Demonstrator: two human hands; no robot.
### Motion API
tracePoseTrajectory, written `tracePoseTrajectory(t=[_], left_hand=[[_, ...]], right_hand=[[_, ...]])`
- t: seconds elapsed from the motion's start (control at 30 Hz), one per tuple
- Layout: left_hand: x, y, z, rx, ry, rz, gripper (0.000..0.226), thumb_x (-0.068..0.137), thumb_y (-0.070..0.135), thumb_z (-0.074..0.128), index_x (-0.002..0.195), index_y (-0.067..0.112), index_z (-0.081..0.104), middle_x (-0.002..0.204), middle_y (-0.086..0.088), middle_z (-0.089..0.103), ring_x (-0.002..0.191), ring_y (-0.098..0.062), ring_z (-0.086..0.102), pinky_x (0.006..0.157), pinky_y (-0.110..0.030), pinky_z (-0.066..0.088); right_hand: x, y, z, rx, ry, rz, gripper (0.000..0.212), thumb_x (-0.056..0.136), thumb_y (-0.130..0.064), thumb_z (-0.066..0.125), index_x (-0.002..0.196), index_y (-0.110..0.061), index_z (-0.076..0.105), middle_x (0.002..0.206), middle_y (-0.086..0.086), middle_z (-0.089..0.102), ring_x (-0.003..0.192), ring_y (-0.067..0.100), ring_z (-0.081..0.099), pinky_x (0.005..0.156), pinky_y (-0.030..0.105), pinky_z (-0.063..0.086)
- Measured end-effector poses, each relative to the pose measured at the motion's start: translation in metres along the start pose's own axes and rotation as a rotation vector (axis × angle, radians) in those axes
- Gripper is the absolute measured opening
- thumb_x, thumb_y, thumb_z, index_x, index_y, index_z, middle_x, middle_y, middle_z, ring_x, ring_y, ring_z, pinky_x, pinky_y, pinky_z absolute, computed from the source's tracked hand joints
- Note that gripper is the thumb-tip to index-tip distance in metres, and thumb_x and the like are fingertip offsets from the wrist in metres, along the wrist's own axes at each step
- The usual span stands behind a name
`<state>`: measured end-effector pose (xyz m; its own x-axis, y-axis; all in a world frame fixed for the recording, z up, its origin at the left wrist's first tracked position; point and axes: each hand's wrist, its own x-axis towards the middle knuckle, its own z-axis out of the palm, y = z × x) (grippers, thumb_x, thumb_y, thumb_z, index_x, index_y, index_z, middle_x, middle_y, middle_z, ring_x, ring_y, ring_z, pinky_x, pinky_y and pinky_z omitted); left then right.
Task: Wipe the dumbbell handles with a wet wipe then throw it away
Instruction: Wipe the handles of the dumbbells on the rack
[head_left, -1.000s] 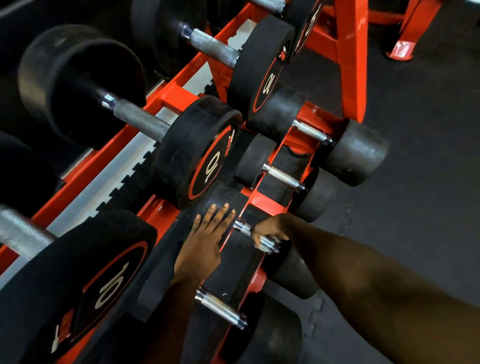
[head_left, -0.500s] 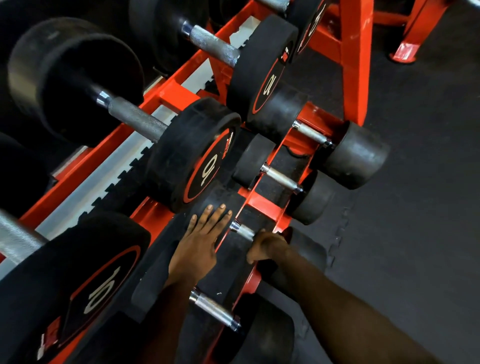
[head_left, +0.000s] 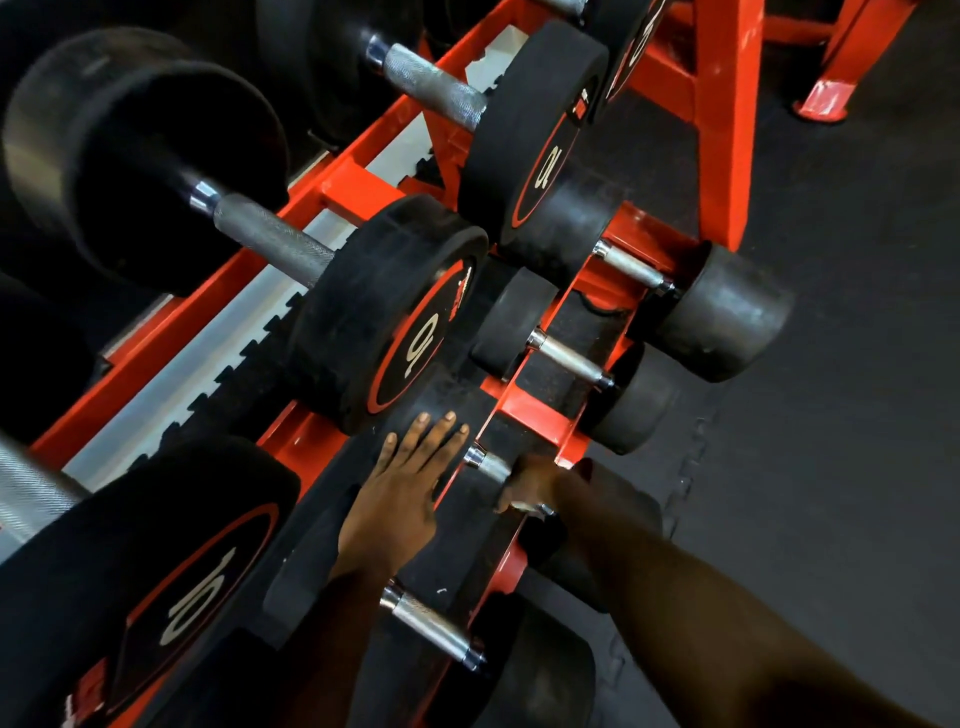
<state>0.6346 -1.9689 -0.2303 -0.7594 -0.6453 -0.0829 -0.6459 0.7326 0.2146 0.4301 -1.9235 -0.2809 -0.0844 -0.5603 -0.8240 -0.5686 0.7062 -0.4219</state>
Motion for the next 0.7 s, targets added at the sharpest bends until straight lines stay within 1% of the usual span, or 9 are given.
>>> tracePoseTrajectory(t=[0.07,0.13,0.23,0.33,0.4,0.5,0.57,0.63,0.7], left_hand=[[0.0,0.0,0.0,0.005,0.009,-0.005,0.1,0.084,0.004,0.058,0.162,0.036,0.005,0.169,0.018,-0.005,0.156,-0.011,-0.008,0.125,-0.046,0.009],[0.0,0.001,0.0,0.012,0.011,-0.007,0.102,0.083,0.004,0.06,0.162,0.036,0.004,0.169,0.018,-0.005,0.156,-0.012,-0.007,0.125,-0.046,0.011],[-0.001,0.001,0.0,0.023,0.004,-0.002,0.103,0.082,0.005,0.062,0.162,0.035,0.004,0.169,0.016,-0.005,0.156,-0.013,-0.006,0.125,-0.047,0.013],[0.0,0.002,-0.002,0.021,0.001,-0.004,0.1,0.084,0.006,0.059,0.162,0.034,0.004,0.169,0.016,-0.005,0.156,-0.013,-0.007,0.125,-0.047,0.012],[0.002,0.002,-0.003,0.025,0.002,-0.001,0.096,0.085,0.008,0.057,0.162,0.034,0.005,0.169,0.016,-0.005,0.156,-0.013,-0.008,0.126,-0.048,0.013],[0.0,0.002,-0.003,0.033,-0.002,-0.013,0.098,0.085,0.007,0.058,0.162,0.035,0.005,0.169,0.016,-0.006,0.156,-0.012,-0.009,0.126,-0.047,0.012],[-0.001,0.004,-0.002,0.02,-0.009,-0.011,0.099,0.084,0.006,0.058,0.162,0.035,0.004,0.169,0.017,-0.006,0.156,-0.012,-0.009,0.126,-0.047,0.012],[-0.001,0.003,-0.003,0.015,-0.006,-0.011,0.099,0.084,0.005,0.058,0.162,0.035,0.004,0.169,0.017,-0.006,0.156,-0.012,-0.009,0.126,-0.047,0.011],[-0.001,0.002,-0.004,0.023,-0.008,-0.013,0.1,0.084,0.006,0.058,0.162,0.035,0.004,0.169,0.017,-0.007,0.156,-0.012,-0.01,0.126,-0.046,0.01]], right_hand=[[-0.016,-0.001,0.008,-0.182,0.228,0.022,0.051,0.076,-0.033,0.076,0.118,-0.007,0.063,0.116,0.012,0.067,0.107,0.028,0.065,0.079,0.029,0.052],[-0.025,-0.003,0.018,-0.145,0.333,0.009,0.061,0.077,-0.032,0.072,0.128,-0.005,0.05,0.127,0.013,0.06,0.118,0.03,0.059,0.091,0.031,0.049],[-0.024,-0.005,0.013,0.182,0.264,-0.035,0.042,0.073,-0.029,0.067,0.11,-0.011,0.06,0.113,0.009,0.065,0.104,0.025,0.064,0.077,0.027,0.05],[-0.031,-0.016,-0.005,0.661,0.136,-0.158,0.005,0.083,-0.027,0.053,0.084,-0.026,0.058,0.099,-0.002,0.062,0.09,0.012,0.061,0.087,0.028,0.053],[-0.031,-0.02,-0.012,0.732,0.096,-0.198,0.019,0.095,-0.02,0.045,0.081,-0.03,0.052,0.089,-0.011,0.057,0.077,-0.003,0.056,0.078,0.013,0.049],[-0.03,-0.017,-0.013,0.296,0.077,-0.182,0.013,0.088,-0.022,0.052,0.077,-0.027,0.056,0.079,-0.007,0.058,0.07,0.003,0.054,0.059,0.013,0.041],[-0.03,-0.008,-0.012,-0.102,0.054,-0.136,0.012,0.083,-0.018,0.06,0.092,-0.013,0.066,0.086,0.006,0.068,0.068,0.017,0.058,0.049,0.02,0.04],[-0.032,-0.008,-0.014,-0.219,0.035,-0.06,0.02,0.081,-0.016,0.062,0.101,-0.012,0.062,0.089,0.008,0.066,0.064,0.018,0.057,0.046,0.02,0.038],[-0.034,-0.022,-0.017,-0.184,0.031,-0.071,0.012,0.078,-0.017,0.062,0.089,-0.014,0.062,0.085,0.006,0.062,0.064,0.019,0.057,0.047,0.019,0.038]])
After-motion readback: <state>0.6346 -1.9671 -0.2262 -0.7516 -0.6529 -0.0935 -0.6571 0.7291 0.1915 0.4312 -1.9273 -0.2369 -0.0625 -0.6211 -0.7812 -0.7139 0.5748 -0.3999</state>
